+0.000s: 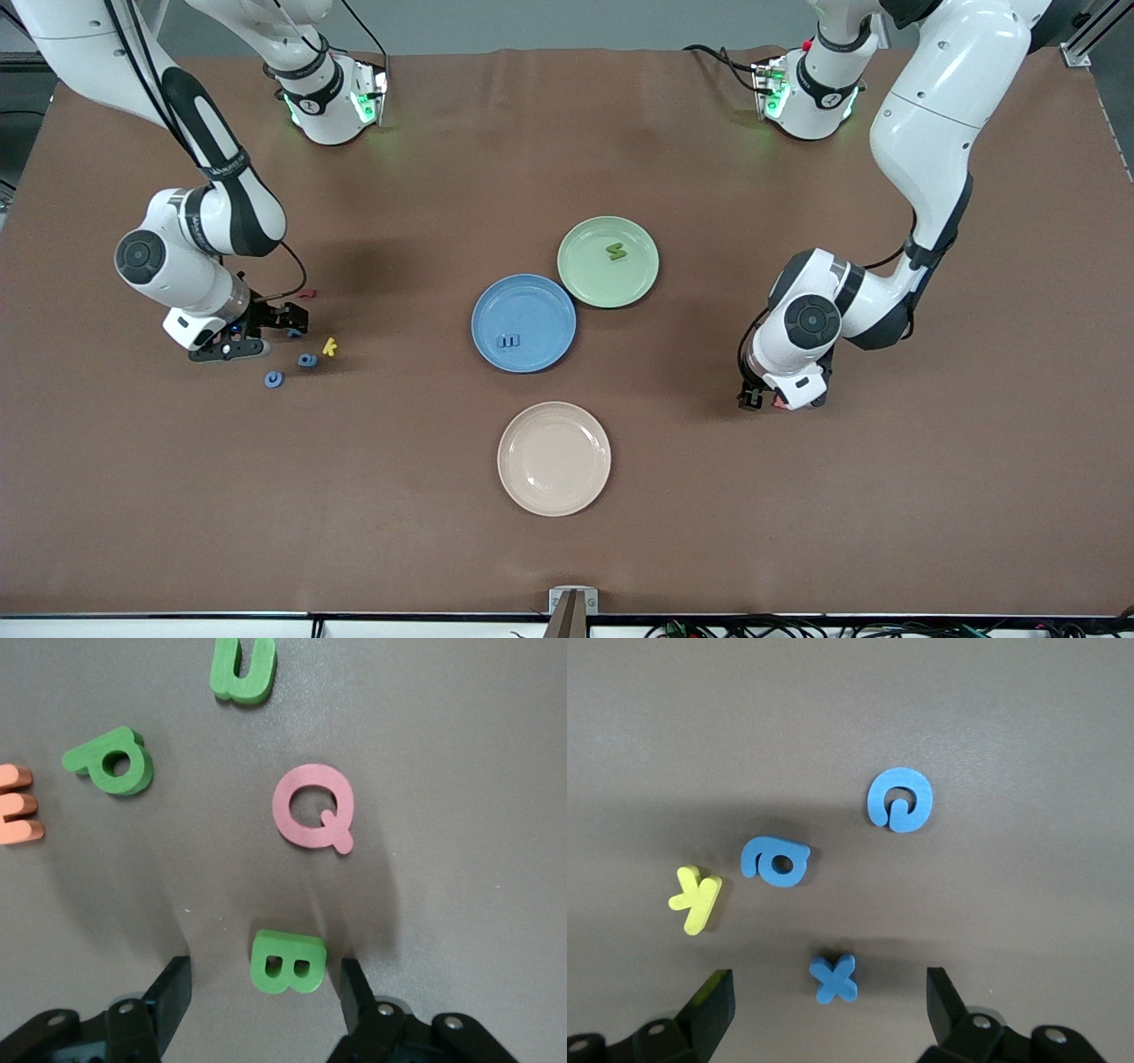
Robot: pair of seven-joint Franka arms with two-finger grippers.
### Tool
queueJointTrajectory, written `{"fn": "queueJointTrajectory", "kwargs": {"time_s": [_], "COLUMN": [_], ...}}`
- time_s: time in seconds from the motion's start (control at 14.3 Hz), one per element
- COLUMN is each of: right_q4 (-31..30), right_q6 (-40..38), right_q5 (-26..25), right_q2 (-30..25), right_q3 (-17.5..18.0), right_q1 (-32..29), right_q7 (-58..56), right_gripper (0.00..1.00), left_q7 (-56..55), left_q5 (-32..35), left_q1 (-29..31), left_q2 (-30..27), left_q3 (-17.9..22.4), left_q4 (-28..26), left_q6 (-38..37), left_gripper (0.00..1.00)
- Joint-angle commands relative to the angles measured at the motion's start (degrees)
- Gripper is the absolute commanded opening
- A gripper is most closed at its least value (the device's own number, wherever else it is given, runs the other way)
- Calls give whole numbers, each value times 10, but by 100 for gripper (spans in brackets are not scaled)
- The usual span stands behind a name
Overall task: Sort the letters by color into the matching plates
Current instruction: 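Grasp the green B with the left gripper while the right gripper grasps blue x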
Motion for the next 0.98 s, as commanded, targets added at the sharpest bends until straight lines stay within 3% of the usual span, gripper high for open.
{"fn": "queueJointTrajectory", "kwargs": {"time_s": [0.0,0.42,0.49,0.7,0.77,0.91], "right_q4": [-6,-13,-15,-21,-23,-30], "right_q6": [37,57,54,51,50,50], "right_q5": [-14,-28,-28,-28,-28,-28], "right_q2": [22,38,37,36,35,33], "right_q3": [1,1,1,1,1,1], "right_q1": [-2,-6,-6,-7,-8,-8], "right_q7": [-14,-14,-14,-18,-18,-18], "right_gripper": [87,81,81,81,81,81], "left_q7": [3,9,9,4,2,6], "left_q5": [13,12,12,11,11,11], "left_q1": [1,1,0,0,0,0], "left_q2": [6,11,12,11,10,4], "left_q3": [2,3,3,2,2,2], "left_q4": [11,10,11,11,14,15], "left_q6": [-9,-9,-9,-9,-9,-9], "left_gripper": [76,68,60,19,10,2]}}
